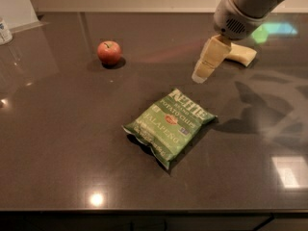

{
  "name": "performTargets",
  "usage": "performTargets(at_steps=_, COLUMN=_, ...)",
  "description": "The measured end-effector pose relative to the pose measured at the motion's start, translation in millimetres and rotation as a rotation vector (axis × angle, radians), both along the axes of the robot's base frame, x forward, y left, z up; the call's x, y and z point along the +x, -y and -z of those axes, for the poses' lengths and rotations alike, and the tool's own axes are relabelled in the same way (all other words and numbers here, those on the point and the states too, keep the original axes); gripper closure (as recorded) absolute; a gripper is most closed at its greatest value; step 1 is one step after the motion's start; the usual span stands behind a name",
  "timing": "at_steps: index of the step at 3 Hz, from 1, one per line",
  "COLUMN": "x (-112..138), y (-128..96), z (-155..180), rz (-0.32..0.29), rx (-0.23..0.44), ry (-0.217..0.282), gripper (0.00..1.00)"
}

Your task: Pick apple

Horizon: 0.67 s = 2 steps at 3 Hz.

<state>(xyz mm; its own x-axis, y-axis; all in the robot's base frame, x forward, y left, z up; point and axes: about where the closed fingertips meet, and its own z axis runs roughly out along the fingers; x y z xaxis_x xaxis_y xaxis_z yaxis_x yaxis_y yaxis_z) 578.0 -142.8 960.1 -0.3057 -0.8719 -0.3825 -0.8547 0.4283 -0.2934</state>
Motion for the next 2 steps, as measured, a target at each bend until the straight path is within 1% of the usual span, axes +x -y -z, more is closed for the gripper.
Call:
performTargets(at_steps=1, x=36.2, y=-21.1, z=12.0, rz=0.011, rx=0.085, ry=0.019, gripper=0.00)
performTargets(at_steps=2, x=72.6, y=-46.5, z=27.4, rz=0.004, rx=0.168, ry=0.035, gripper=0.00)
